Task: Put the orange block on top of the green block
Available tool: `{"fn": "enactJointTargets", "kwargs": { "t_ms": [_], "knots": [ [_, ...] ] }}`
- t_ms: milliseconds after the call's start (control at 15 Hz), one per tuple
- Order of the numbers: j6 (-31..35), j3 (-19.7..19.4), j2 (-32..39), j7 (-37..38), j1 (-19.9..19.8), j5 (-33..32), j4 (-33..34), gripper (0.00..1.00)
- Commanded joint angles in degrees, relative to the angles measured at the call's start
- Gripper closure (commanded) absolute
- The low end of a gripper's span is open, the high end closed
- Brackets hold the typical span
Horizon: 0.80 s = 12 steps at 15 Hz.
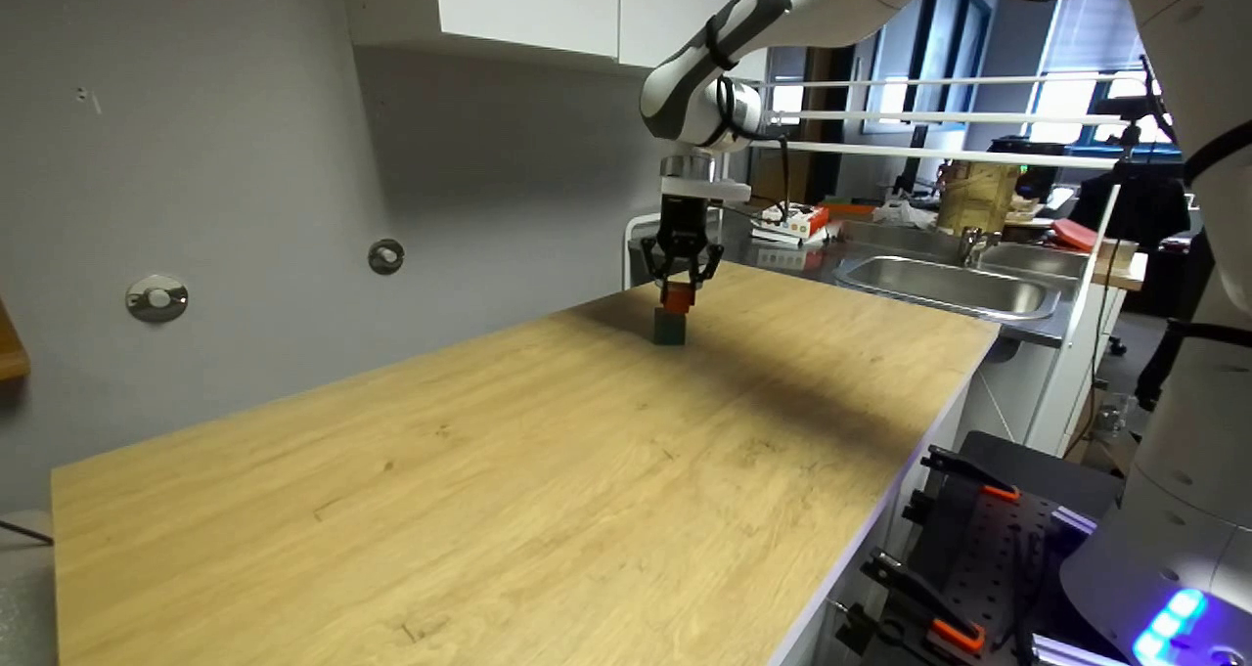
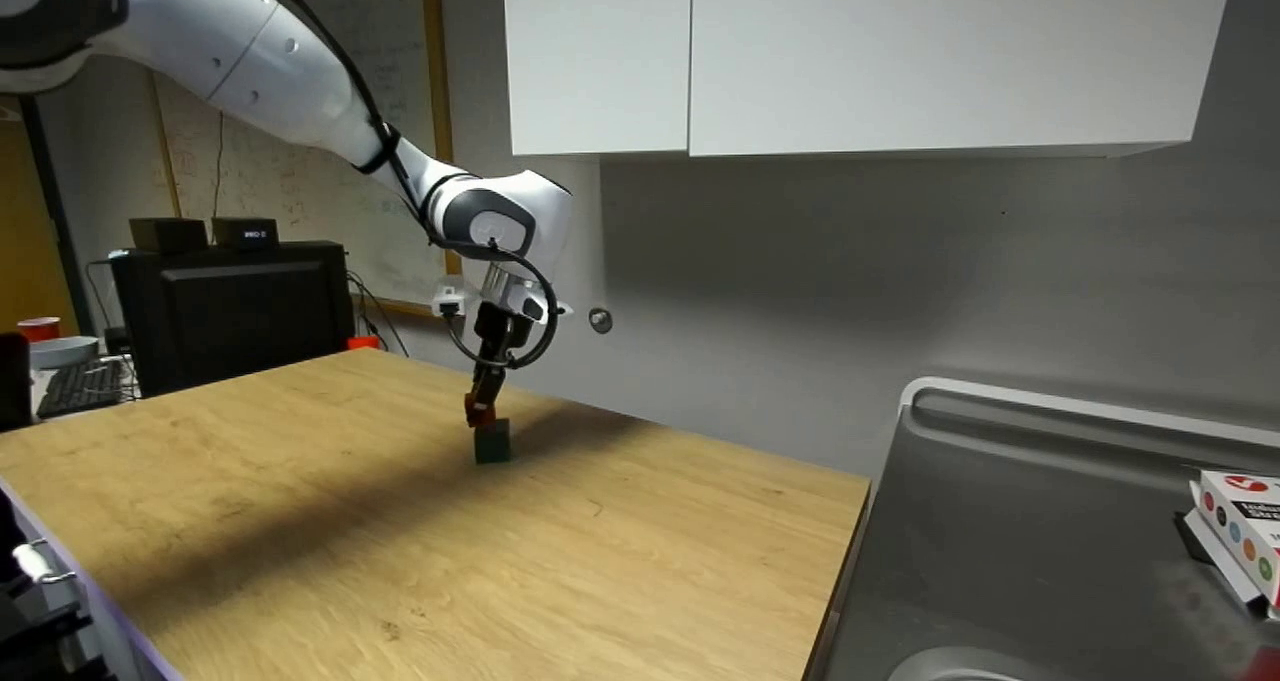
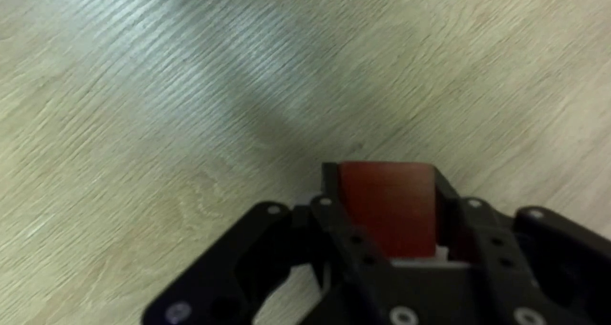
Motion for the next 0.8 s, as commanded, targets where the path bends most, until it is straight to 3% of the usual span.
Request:
{"fn": "enactJointTargets", "kwargs": {
  "t_ms": [0, 733],
  "knots": [
    [-4.3, -0.2, 3.9, 0.8, -1.2, -1.0, 7.3, 0.81],
    [-9.1, 0.4, 10.4, 1.1, -1.9, -0.4, 15.2, 0.81]
  ]
}}
